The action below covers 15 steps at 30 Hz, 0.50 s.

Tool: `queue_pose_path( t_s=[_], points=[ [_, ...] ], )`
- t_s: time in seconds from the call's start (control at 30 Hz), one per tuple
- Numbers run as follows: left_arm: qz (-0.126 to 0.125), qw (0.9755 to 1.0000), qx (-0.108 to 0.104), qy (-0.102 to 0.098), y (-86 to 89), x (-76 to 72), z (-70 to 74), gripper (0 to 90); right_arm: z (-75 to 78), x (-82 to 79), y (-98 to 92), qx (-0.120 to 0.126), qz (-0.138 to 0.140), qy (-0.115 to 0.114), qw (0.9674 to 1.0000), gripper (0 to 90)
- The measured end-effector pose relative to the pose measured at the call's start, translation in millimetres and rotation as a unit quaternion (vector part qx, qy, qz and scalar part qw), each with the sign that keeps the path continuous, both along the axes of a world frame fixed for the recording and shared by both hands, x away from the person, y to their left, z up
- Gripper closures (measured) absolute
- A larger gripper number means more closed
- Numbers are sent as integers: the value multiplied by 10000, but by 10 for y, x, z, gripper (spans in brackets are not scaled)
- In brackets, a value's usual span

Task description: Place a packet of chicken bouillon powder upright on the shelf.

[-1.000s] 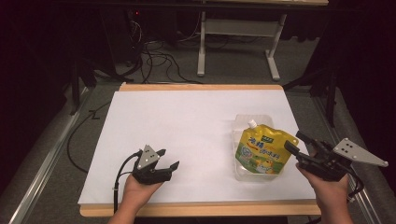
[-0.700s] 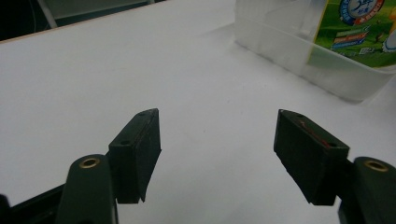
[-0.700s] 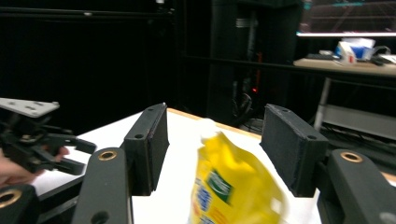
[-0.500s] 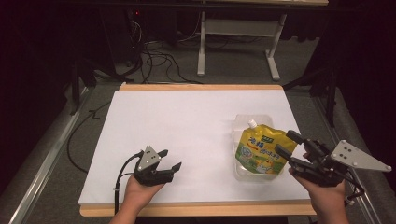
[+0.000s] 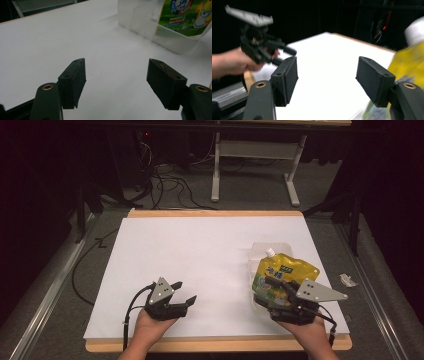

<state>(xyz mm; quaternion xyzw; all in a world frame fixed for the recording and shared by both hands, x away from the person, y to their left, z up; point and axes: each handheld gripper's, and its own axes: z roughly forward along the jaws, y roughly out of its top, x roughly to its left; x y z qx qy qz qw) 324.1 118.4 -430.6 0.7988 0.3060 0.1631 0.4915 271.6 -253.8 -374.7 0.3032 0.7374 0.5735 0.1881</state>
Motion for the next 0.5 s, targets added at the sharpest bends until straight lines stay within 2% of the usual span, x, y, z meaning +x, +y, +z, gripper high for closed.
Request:
queue_pose_path(
  t_s=[0.1,0.2,0.5],
  points=[
    [-10,10000,-11,-7,-3,-2,-1,322,-203,44,90,-120,75,187,9997,335],
    [-19,10000,-11,-5,-2,-1,-1,321,-330,74,159,-383,136,360,9985,326],
    [-22,10000,-1,5,-5,-3,-2,321,-315,77,104,-313,62,329,9989,329]
  ],
)
